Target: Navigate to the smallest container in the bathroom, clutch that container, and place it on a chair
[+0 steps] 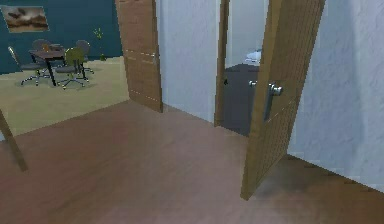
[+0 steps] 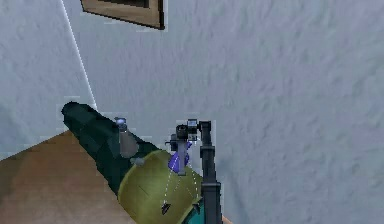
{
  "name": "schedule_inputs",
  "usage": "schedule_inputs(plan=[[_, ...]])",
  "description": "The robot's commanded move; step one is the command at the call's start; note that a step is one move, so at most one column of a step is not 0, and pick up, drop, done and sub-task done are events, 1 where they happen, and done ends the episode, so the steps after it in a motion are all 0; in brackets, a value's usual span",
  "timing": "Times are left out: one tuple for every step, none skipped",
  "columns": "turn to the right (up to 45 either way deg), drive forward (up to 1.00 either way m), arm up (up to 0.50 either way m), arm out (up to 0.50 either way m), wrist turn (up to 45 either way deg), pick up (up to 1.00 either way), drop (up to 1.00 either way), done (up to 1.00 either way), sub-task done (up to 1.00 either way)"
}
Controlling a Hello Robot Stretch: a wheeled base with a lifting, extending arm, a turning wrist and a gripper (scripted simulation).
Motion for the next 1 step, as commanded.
schedule_inputs(plan=[[0.0, 0.00, 0.00, 0.00, 45.0, 0.00, 0.00, 0.00, 0.00]])
